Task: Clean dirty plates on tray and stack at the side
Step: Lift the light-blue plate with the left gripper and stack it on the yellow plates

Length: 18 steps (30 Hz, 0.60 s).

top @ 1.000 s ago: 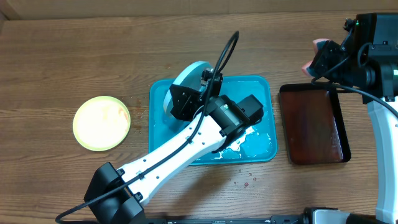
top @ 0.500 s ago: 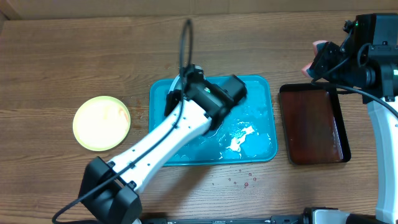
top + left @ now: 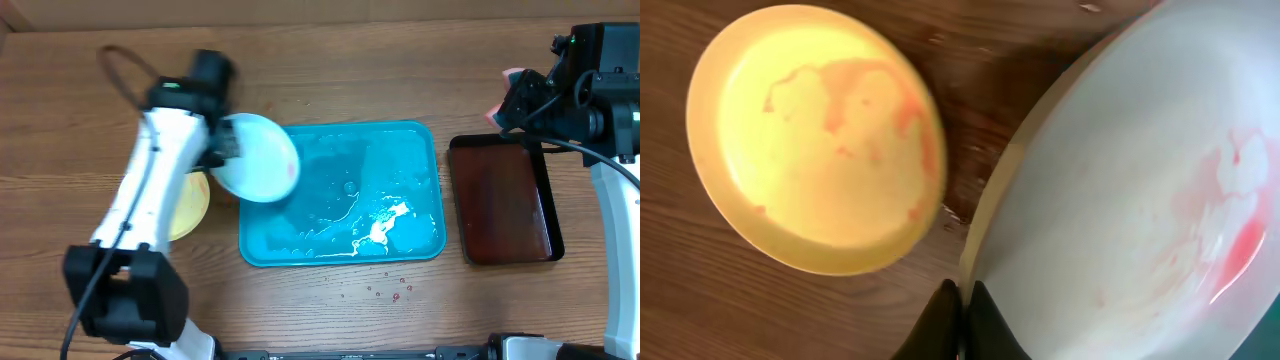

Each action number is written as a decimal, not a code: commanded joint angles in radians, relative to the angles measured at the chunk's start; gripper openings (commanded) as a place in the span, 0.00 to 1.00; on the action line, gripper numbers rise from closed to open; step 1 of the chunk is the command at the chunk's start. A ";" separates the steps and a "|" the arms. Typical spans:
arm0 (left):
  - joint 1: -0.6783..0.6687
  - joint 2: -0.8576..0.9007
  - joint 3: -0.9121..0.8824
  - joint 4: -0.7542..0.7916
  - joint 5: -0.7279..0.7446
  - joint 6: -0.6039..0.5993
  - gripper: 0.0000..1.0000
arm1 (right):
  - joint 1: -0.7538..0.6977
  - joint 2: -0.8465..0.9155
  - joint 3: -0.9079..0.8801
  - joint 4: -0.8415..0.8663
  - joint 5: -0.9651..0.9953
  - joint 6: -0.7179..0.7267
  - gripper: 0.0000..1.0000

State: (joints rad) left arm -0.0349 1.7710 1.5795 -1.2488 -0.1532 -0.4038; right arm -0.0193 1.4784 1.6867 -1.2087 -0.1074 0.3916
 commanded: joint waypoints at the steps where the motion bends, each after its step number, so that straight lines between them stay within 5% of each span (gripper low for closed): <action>1: 0.152 -0.019 -0.013 0.016 0.185 0.102 0.05 | -0.005 -0.018 0.004 0.001 0.002 -0.008 0.04; 9: 0.504 -0.019 -0.215 0.175 0.331 0.113 0.04 | -0.005 -0.018 0.004 -0.003 0.002 -0.008 0.04; 18: 0.692 -0.019 -0.401 0.346 0.345 0.113 0.04 | -0.005 -0.018 0.003 -0.011 0.002 -0.007 0.04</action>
State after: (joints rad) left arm 0.6315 1.7710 1.2118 -0.9257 0.1566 -0.3103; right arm -0.0193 1.4784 1.6867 -1.2209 -0.1070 0.3916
